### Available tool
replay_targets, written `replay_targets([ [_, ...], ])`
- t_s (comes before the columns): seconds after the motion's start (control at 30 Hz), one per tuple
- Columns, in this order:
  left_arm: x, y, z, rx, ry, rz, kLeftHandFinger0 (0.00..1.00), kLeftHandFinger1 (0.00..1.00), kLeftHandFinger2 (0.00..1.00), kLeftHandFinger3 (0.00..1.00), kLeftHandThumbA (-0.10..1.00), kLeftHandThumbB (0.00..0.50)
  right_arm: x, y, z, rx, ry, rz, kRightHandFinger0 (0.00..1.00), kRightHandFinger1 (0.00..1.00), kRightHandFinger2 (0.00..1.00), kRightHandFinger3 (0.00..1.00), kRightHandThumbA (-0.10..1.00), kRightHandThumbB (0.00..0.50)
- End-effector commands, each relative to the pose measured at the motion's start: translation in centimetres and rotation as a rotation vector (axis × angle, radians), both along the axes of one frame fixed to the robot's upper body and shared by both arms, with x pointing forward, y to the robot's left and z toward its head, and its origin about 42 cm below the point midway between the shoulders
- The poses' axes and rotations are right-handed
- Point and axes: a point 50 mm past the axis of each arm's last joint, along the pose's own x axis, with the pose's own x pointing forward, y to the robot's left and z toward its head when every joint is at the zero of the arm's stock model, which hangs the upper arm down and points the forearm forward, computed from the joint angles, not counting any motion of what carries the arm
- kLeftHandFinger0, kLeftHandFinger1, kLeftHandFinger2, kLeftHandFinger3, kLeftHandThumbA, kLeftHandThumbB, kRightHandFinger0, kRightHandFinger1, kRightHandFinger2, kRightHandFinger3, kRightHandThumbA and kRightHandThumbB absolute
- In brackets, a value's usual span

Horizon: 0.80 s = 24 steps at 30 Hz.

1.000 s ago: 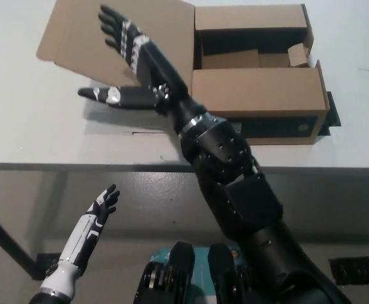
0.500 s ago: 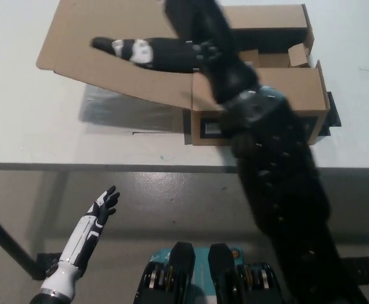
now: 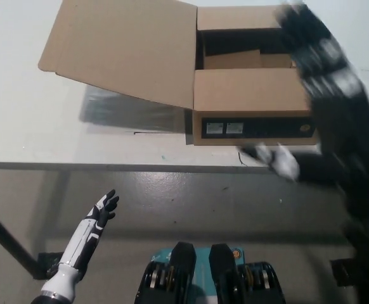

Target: A small storage box is placed at the center of the table and the robot uses its right hand to slide under its lid and push it upwards to open it

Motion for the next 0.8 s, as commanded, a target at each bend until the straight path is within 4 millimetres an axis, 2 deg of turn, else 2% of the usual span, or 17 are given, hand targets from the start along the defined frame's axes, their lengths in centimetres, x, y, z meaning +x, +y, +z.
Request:
replay_targets([
  [0.0,1.2,0.6,2.3,-0.040,-0.129,-0.038,1.00,1.00,1.00,1.00,1.00,0.500,-11.7,-4.8,1.1,-0.019,-0.241,-0.106,1.00,1.00,1.00,1.00,1.00,0.357],
  [0.07,1.2,0.7,2.4,-0.048,-0.136,-0.048,1.00,1.00,1.00,1.00,1.00,0.500,-11.5,-5.1,-0.7,0.015,-0.174,-0.130,1.00,1.00,1.00,1.00,1.00,0.378],
  [0.1,1.3,0.7,2.5,-0.050,-0.136,-0.049,1.00,1.00,1.00,1.00,1.00,0.500,-11.2,-5.1,-1.5,0.027,-0.145,-0.160,1.00,1.00,1.00,1.00,1.00,0.421],
  [0.13,1.3,0.7,2.5,-0.058,-0.135,-0.051,1.00,1.00,1.00,1.00,1.00,0.500,-10.5,-5.2,-3.3,0.046,-0.077,-0.196,1.00,1.00,1.00,1.00,1.00,0.431],
  [0.17,1.3,0.7,2.5,-0.061,-0.135,-0.050,1.00,1.00,1.00,1.00,1.00,0.500,-10.2,-5.5,-4.4,0.036,-0.032,-0.196,1.00,1.00,1.00,1.00,1.00,0.415],
  [0.2,1.2,0.5,2.4,-0.065,-0.133,-0.049,1.00,1.00,1.00,1.00,1.00,0.500,-9.8,-5.8,-5.5,0.037,0.011,-0.190,1.00,1.00,1.00,1.00,1.00,0.337],
  [0.27,0.8,0.4,2.2,-0.068,-0.130,-0.046,1.00,1.00,1.00,1.00,1.00,0.500,-9.0,-6.4,-7.9,0.049,0.093,-0.194,1.00,1.00,1.00,1.00,1.00,0.338],
  [0.3,0.7,0.4,2.1,-0.069,-0.129,-0.046,1.00,1.00,1.00,1.00,1.00,0.500,-8.7,-6.5,-8.5,0.048,0.107,-0.201,1.00,1.00,1.00,1.00,1.00,0.322],
  [0.37,0.6,0.4,2.1,-0.072,-0.127,-0.047,1.00,1.00,1.00,1.00,1.00,0.500,-7.2,-6.7,-11.4,0.056,0.216,-0.239,1.00,1.00,1.00,1.00,1.00,0.351],
  [0.4,0.4,0.4,2.0,-0.078,-0.125,-0.047,1.00,1.00,1.00,1.00,1.00,0.500,-6.7,-6.7,-12.5,0.061,0.268,-0.242,1.00,1.00,1.00,1.00,1.00,0.389],
  [0.47,0.4,0.4,2.0,-0.076,-0.124,-0.048,1.00,1.00,1.00,1.00,1.00,0.500,-5.6,-6.6,-14.3,0.090,0.318,-0.249,1.00,1.00,1.00,1.00,1.00,0.406],
  [0.6,0.0,0.1,1.7,-0.079,-0.117,-0.050,1.00,1.00,1.00,1.00,1.00,0.500,-4.3,-6.8,-17.4,0.091,0.405,-0.283,1.00,1.00,1.00,1.00,1.00,0.370],
  [0.7,-0.1,0.2,1.6,-0.076,-0.115,-0.048,1.00,1.00,1.00,1.00,1.00,0.500,-2.9,-6.9,-20.2,0.102,0.500,-0.269,1.00,1.00,1.00,1.00,1.00,0.289],
  [0.77,-0.3,0.2,1.6,-0.073,-0.115,-0.045,1.00,1.00,1.00,1.00,1.00,0.500,-2.5,-7.0,-21.4,0.086,0.536,-0.272,1.00,1.00,1.00,1.00,1.00,0.268],
])
